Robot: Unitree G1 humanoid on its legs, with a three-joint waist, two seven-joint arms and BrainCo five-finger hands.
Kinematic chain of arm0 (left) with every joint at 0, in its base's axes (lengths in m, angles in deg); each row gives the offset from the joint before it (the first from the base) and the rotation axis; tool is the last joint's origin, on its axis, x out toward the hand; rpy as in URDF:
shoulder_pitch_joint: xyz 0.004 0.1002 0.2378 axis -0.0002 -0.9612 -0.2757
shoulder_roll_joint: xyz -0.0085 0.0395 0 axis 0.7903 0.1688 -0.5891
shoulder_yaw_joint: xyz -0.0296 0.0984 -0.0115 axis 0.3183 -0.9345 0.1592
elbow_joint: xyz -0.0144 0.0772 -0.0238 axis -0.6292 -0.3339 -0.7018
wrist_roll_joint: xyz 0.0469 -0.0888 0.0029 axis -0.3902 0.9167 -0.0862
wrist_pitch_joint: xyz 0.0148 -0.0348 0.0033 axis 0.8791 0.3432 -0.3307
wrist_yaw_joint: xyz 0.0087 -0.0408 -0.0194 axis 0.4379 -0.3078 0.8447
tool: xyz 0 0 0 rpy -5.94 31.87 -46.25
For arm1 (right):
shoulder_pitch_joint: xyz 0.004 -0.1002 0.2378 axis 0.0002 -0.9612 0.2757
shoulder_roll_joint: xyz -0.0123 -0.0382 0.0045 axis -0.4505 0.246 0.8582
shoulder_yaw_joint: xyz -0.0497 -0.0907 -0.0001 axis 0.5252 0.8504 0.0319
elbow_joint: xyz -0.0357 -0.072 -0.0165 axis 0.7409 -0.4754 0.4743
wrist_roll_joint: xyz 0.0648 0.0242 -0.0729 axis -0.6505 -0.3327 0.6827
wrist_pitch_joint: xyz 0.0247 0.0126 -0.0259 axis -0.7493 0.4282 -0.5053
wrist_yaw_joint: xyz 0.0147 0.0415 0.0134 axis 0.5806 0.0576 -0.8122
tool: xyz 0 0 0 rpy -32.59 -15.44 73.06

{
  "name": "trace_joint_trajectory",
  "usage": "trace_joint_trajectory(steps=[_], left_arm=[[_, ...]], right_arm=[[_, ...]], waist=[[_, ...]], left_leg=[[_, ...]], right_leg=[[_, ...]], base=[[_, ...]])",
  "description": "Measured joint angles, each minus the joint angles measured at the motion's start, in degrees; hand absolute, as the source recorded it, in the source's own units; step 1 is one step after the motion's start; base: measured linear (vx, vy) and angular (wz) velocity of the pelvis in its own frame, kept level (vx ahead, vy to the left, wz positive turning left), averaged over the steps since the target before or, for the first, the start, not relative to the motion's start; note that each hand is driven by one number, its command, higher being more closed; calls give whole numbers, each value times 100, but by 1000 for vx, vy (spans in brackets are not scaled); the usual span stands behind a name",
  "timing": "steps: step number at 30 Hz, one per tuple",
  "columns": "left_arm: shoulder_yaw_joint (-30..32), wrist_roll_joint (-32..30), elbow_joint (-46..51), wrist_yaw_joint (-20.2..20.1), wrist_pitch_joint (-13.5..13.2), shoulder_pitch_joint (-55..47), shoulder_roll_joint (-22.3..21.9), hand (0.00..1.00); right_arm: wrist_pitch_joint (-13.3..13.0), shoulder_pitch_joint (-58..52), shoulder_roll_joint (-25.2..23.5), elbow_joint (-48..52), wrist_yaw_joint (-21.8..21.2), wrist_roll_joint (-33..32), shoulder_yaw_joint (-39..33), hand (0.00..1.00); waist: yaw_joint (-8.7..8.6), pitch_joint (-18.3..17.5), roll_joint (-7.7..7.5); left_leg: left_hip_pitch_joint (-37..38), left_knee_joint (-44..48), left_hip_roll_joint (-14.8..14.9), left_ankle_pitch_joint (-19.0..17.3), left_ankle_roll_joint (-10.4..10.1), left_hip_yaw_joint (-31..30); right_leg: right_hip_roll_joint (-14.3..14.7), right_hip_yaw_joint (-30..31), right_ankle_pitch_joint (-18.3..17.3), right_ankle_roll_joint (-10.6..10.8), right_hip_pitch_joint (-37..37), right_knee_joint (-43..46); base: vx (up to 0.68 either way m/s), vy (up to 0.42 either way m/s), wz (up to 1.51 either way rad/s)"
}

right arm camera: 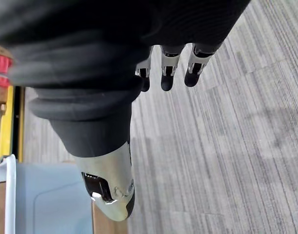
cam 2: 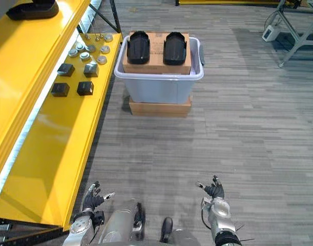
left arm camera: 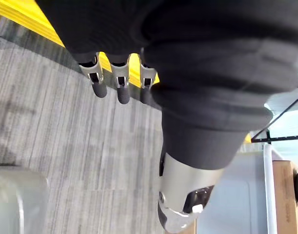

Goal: Walk over and take plastic housings, then place them on the shelf

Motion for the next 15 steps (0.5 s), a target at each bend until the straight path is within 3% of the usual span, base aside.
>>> trace_joint_trajectory(steps=[1,2,3,4,5,6,7,8,9,11,12,15], left_arm=[[44,1,-64,2,0,-74,-10,0],[48,1,-83,2,9,-61,-20,0],[42,1,-64,1,8,-33,-54,0],[39,1,-67,6,9,-38,-68,0],[27,4,-85,7,14,-62,-68,0],[25,3,-84,7,23,-48,-44,0],[24,3,-73,9,23,-33,-32,0],[28,3,-59,13,18,-8,-3,0],[30,3,-61,19,18,-1,5,0],[34,4,-63,19,19,4,30,0],[28,6,-136,12,23,44,97,0],[31,12,-297,15,24,94,99,0]], right_arm=[[-4,-3,-81,-2,-12,3,31,0],[-4,-1,-137,-4,-10,10,31,0],[-6,28,-190,27,-13,19,10,0],[-5,26,-223,22,-13,26,-8,0],[-2,-36,-290,16,-13,34,-36,0],[-2,-157,-361,57,-19,72,-44,0],[-2,-220,-384,81,-27,84,-32,0],[6,-294,-427,84,-29,124,11,0],[6,-358,-462,85,-33,157,33,0],[6,-394,-519,87,-33,177,32,0],[13,-412,-529,38,-38,179,34,0],[14,-453,-521,-67,-41,177,35,0]], waist=[[-1,-99,-117],[-15,-118,-222],[-4,-131,-286],[11,-132,-300],[0,-129,-324],[-31,-131,-336],[-40,-136,-341],[-50,-150,-339],[-104,-199,-317],[-201,-240,-324],[-207,-236,-335],[-253,-247,-329]], left_leg=[[112,-61,-169,401,559,49],[107,75,-253,410,795,138],[96,351,-278,109,903,234],[165,510,-280,-111,927,276],[450,743,-330,-473,975,316],[839,859,-403,-752,1008,304],[1041,885,-435,-867,1005,301],[1434,840,-475,-1025,982,273],[1792,681,-475,-1139,967,206],[2266,330,-471,-1262,957,3],[2560,157,-419,-1283,920,-48],[3006,-107,-303,-1364,781,-260]], right_leg=[[-181,31,-159,213,127,58],[-317,45,-236,328,77,276],[-450,145,-289,420,-124,860],[-514,211,-326,493,-227,1317],[-678,278,-305,751,-484,2514],[-890,299,-88,1157,-872,3982],[-993,298,-60,1205,-1061,4661],[-1153,252,-91,1139,-1472,5672],[-1289,74,-171,969,-1842,6126],[-1415,-327,-364,673,-2308,6008],[-1410,-517,-445,599,-2505,5451],[-1159,-648,-321,682,-2715,3509]], base=[[494,100,-10],[736,158,-8],[624,141,-12],[587,164,-23],[702,208,-17],[711,206,-10],[684,192,-4],[508,140,-1],[385,108,3],[373,66,25],[471,46,27],[382,-41,33]])
